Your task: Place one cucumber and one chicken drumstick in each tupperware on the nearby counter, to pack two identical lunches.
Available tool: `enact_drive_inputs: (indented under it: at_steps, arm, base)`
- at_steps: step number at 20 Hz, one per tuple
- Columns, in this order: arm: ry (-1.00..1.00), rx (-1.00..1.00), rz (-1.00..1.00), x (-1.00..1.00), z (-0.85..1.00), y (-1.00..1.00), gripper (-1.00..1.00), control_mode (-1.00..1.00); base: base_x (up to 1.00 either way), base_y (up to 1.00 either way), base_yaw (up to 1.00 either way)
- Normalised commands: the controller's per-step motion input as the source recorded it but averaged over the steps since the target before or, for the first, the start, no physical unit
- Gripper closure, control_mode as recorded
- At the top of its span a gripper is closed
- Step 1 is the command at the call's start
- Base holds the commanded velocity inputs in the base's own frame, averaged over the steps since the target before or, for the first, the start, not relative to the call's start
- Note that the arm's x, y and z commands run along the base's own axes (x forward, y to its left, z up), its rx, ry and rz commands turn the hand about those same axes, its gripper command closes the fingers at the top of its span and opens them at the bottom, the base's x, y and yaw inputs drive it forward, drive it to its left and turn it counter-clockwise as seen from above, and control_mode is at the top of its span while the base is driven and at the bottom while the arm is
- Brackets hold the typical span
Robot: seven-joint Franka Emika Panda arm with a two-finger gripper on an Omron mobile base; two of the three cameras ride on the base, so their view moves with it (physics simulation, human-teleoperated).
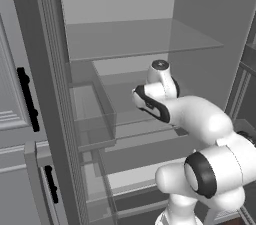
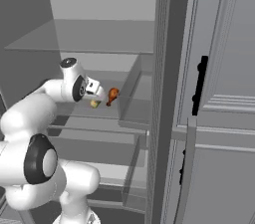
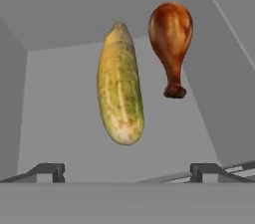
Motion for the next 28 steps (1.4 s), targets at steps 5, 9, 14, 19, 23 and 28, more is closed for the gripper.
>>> enact_drive_inputs:
  at_steps: [5, 9, 14, 19, 23, 28]
  arm:
    - [-0.01, 0.01, 0.00, 0.46, -0.31, 0.00, -1.00, -1.00]
    - [-0.04, 0.00, 0.00, 0.59, -0.31, 0.00, -1.00, -1.00]
    - [-0.01, 0.00, 0.00, 0.28, -0.33, 0.00, -1.00, -1.00]
    - [0.01, 0.00, 0.00, 0.00, -0.51, 0.13, -1.00, -1.00]
    - [0.01, 0.00, 0.00, 0.00, -0.49, 0.06, 1.00, -1.00]
    - [0.00, 0.00, 0.00, -0.08, -0.16, 0.00, 1.00, -1.00]
  base:
    - [0.00, 0.00, 0.00]
    - [0.00, 0.00, 0.00]
    - [0.00, 0.00, 0.00]
    - [0.00, 0.00, 0.00]
    - [0.00, 0.00, 0.00]
    - [0.00, 0.00, 0.00]
